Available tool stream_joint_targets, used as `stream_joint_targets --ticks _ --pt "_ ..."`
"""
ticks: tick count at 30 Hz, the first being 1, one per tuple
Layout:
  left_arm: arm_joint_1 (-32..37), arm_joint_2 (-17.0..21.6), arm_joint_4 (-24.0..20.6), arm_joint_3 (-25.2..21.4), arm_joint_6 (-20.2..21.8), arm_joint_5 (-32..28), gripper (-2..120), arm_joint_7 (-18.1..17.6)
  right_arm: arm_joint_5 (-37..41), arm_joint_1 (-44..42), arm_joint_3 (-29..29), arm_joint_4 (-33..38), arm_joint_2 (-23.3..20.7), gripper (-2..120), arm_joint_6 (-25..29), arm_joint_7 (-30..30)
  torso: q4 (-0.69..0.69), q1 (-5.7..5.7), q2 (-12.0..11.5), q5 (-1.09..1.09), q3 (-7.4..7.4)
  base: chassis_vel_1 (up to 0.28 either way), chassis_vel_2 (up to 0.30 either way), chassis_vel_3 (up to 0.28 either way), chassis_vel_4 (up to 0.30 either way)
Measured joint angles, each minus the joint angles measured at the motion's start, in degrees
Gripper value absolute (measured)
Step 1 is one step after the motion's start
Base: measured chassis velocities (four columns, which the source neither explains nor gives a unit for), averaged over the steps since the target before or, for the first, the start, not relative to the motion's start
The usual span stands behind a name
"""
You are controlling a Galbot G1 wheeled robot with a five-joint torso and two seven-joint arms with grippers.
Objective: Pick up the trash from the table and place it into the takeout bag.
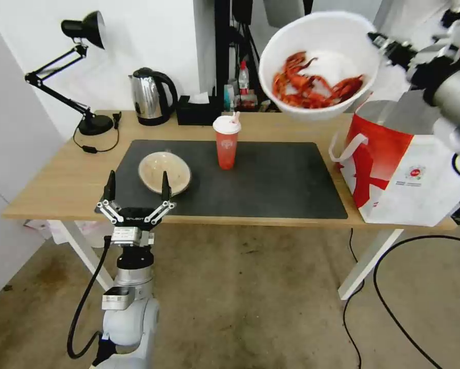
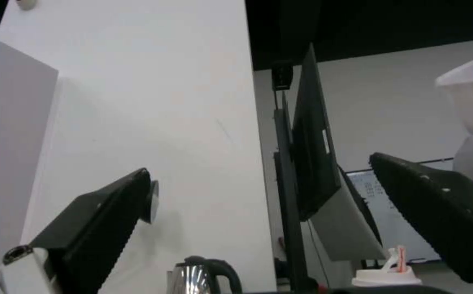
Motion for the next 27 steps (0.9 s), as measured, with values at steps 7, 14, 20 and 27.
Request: stream_joint_targets --ticks 7,14,20,27 --pt "0.1 0.01 0.02 -0.03 -0.02 0.0 100 0.01 -0.01 0.57 1.85 -3.03 -2.24 0 0.14 -0.43 -0.01 0.0 0.0 0.0 0.0 0.0 0.0 0.0 0.0" --pt "0.24 0.01 0.04 0.08 -0.08 -0.01 100 0.02 -0.31 0.78 4.26 -6.49 -4.6 0 0.2 -1.47 0.0 0.0 0.0 0.0 -0.01 0.0 0.0 0.0 0.0" --pt "0.26 0.02 0.03 0.08 -0.09 -0.02 100 0.02 -1.72 -0.43 5.85 -8.0 -6.27 0 0.79 -2.82 0.0 0.0 0.0 0.0 -0.01 0.0 0.0 0.0 0.0" --pt "0.37 0.03 -0.18 0.15 -0.11 -0.02 100 0.04 -3.93 -2.99 8.59 -10.18 -7.89 0 1.35 -4.19 0.0 0.0 0.0 -0.01 -0.01 0.0 0.0 0.0 0.0"
